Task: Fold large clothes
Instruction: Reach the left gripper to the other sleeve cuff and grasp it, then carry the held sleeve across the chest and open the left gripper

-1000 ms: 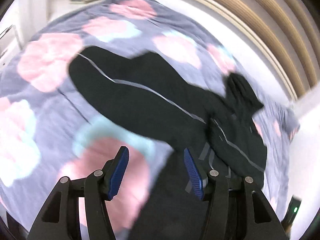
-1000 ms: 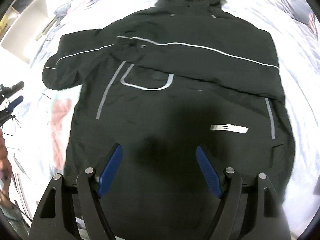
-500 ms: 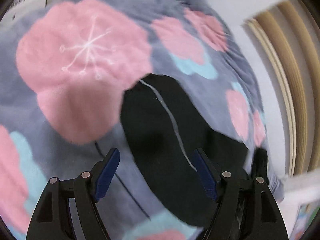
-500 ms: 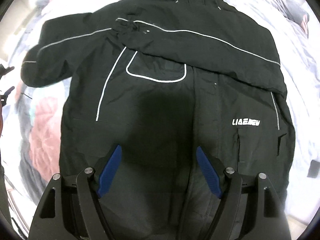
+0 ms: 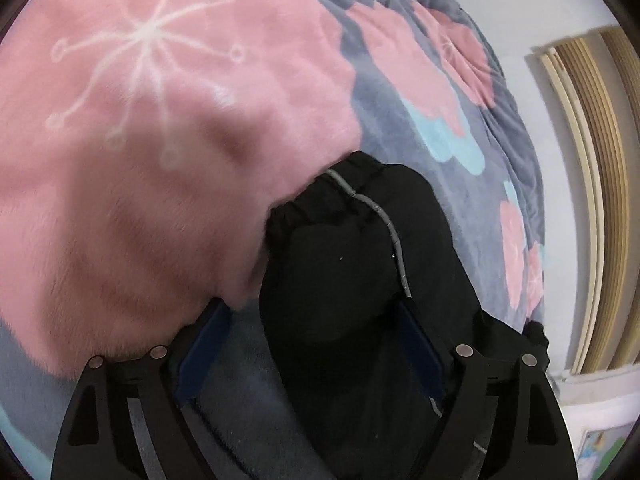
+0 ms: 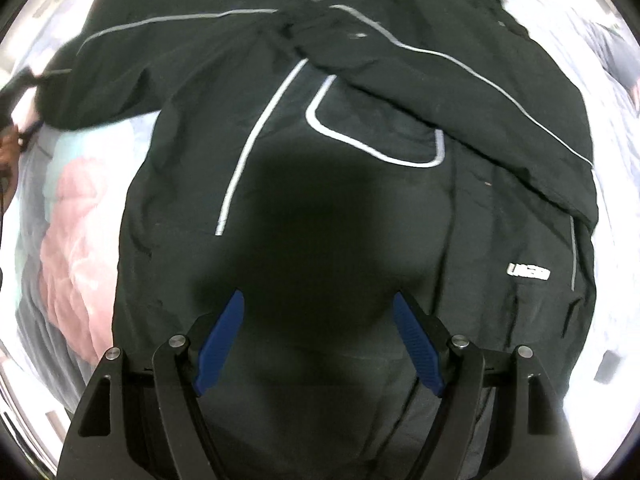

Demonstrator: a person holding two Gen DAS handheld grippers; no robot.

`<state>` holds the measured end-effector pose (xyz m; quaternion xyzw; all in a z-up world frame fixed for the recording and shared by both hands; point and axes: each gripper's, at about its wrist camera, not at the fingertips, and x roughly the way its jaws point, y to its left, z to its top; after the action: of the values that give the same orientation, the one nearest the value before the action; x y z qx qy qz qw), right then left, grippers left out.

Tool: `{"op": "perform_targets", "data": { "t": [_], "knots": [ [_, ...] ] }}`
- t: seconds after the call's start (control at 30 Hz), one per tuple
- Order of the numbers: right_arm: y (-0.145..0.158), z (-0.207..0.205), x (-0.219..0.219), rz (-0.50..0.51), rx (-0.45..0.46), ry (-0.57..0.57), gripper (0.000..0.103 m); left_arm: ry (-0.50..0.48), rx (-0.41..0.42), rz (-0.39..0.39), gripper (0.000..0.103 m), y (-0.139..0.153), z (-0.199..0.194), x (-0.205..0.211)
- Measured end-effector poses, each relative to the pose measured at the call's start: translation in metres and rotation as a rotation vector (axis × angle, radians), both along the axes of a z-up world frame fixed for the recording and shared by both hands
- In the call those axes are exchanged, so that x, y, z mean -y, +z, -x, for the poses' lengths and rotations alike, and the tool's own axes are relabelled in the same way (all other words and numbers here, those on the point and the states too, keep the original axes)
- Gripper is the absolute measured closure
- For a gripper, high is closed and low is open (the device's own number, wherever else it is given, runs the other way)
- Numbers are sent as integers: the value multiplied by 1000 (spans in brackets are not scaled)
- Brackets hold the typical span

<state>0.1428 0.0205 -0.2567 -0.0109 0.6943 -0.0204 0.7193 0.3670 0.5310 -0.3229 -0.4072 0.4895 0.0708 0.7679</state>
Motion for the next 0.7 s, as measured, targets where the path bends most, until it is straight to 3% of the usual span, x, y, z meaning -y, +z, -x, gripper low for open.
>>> {"op": "perform_targets", "data": {
  "t": [0.07, 0.1, 0.13, 0.17, 0.27, 0.33, 0.4, 0.5, 0.53, 0.7],
  "knots": [
    [-3, -2, -6, -6, -8, 13, 23, -30, 25, -22, 63, 7, -1, 3],
    [-4, -4, -8, -8, -10, 19, 23, -36, 31, -48, 69, 14, 2, 5],
    [-5, -5, -11, -7, -11, 25, 23, -30, 54, -54, 82, 23, 7, 4],
    [-5, -6, -14, -5, -9, 32, 23, -15, 80, -59, 86, 34, 14, 3],
    [-1, -7, -18, 8, 5, 50, 23, 57, 169, -91, 89, 75, 49, -2],
    [2, -6, -22, 12, 9, 54, 23, 84, 188, -98, 89, 87, 67, -7],
    [0, -4, -22, 9, 1, 53, 23, 90, 135, -99, 89, 77, 71, -9],
    [1, -3, -27, -5, -3, 48, 23, 87, -17, -131, 89, 38, 64, -7],
    [2, -2, -26, -5, 2, 52, 23, 88, -20, -125, 90, 34, 65, -7],
    [13, 5, -13, 12, 52, 74, 23, 29, 169, -149, 90, 90, 76, 13]
  ]
}}
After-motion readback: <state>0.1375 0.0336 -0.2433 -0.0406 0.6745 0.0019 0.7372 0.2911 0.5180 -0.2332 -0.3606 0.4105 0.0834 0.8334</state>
